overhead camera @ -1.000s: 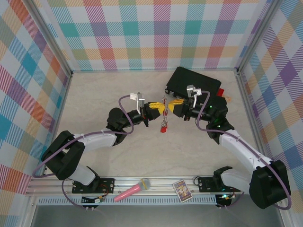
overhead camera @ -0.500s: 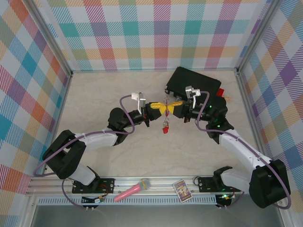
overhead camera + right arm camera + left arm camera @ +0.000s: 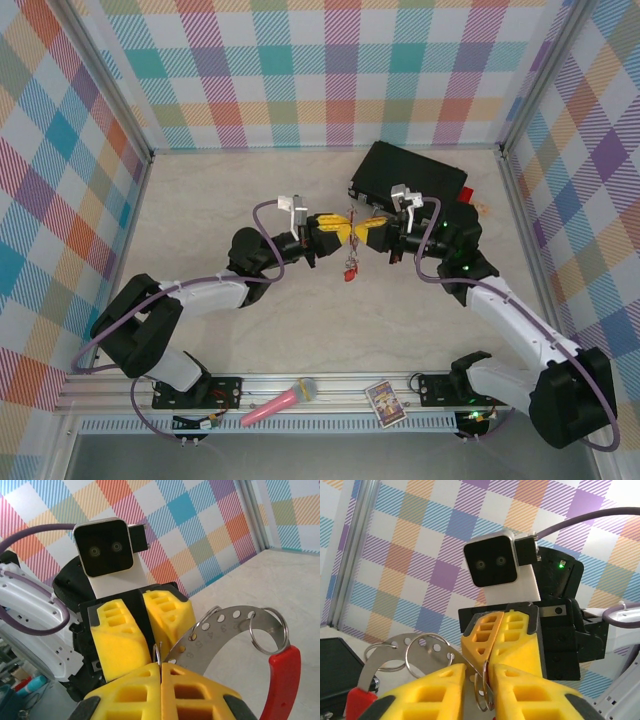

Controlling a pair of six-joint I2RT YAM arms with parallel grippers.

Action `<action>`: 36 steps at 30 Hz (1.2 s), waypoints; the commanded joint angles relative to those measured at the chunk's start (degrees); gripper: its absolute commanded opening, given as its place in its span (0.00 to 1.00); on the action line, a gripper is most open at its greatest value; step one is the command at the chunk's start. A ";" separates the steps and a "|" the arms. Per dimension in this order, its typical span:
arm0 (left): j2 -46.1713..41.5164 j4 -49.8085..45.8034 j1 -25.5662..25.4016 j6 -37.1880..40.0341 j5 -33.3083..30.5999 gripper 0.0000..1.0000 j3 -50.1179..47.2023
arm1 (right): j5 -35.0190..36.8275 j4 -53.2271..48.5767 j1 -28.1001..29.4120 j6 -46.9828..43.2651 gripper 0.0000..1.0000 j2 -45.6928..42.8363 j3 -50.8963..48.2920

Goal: Put the keys on the keyring

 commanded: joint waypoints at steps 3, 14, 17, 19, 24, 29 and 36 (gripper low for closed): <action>-1.34 -0.44 2.50 0.86 1.87 0.29 -0.16 | 2.70 -10.06 0.24 -13.13 0.00 -1.75 2.95; -5.35 -6.20 7.26 4.28 6.70 0.29 -3.24 | 10.06 -35.07 6.07 -33.61 0.00 3.28 14.53; -7.84 -11.03 7.58 8.55 6.79 0.29 -4.66 | 11.55 -45.26 6.71 -39.91 0.00 5.48 19.44; -9.13 -14.51 7.56 10.79 7.63 0.29 -5.19 | 13.36 -51.53 7.42 -44.04 0.00 6.88 22.63; -10.57 -17.15 7.59 14.18 10.74 0.30 -6.83 | 23.01 -60.01 12.33 -53.02 0.00 8.88 26.84; -11.44 -22.81 7.59 19.21 12.20 0.30 -6.66 | 27.89 -62.61 14.90 -57.80 0.00 10.46 28.94; -10.85 -25.43 7.59 21.82 14.10 0.35 -5.68 | 26.54 -62.25 15.64 -59.06 0.00 10.57 29.34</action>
